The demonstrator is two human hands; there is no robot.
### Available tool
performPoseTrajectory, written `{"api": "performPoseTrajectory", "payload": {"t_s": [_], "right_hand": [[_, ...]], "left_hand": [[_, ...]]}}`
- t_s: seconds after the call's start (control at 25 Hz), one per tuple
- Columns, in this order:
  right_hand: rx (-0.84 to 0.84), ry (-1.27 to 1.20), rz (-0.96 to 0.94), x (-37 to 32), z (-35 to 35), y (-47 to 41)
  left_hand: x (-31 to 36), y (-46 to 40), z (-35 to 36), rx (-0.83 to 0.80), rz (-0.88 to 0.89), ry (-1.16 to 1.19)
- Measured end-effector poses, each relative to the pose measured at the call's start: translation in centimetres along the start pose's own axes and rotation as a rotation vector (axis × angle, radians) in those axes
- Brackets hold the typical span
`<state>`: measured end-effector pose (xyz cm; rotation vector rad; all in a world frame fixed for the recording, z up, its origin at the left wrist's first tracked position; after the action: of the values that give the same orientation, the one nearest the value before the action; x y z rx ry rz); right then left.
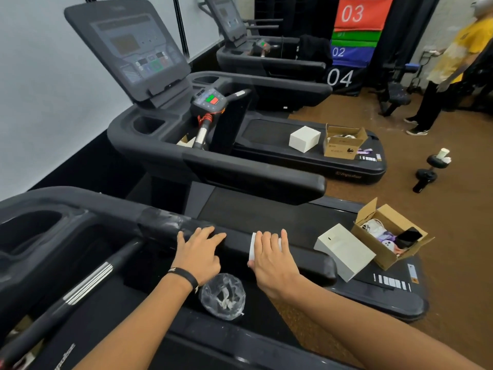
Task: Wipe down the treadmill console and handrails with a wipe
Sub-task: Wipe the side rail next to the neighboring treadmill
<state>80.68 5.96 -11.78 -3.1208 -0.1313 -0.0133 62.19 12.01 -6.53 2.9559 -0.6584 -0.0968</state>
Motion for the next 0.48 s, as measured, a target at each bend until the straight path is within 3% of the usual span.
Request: {"api": "performPoseTrajectory", "payload": {"t_s": [0.24, 0.48], "right_hand": [[0.011, -0.068, 0.025, -1.9, -0.6, -0.7], [0.008, -0.045, 0.008, 3.2, -0.3, 4.5]], "left_hand": [[-0.1, -0.4, -0.3, 0.031, 0.033, -0.088], [0.0, -0.3, -0.7, 0.000, 0.062, -0.123]]}}
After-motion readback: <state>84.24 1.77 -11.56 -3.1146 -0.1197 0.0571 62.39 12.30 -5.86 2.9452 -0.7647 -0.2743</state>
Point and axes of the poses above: each hand's wrist, its own y-axis away from the middle knuckle, its own z-axis out of the palm, x = y × z, the point moved 2 cm from there along -y, towards the middle knuckle, and after that the axes turned 7 degrees about -y, right-handed, at the moved point
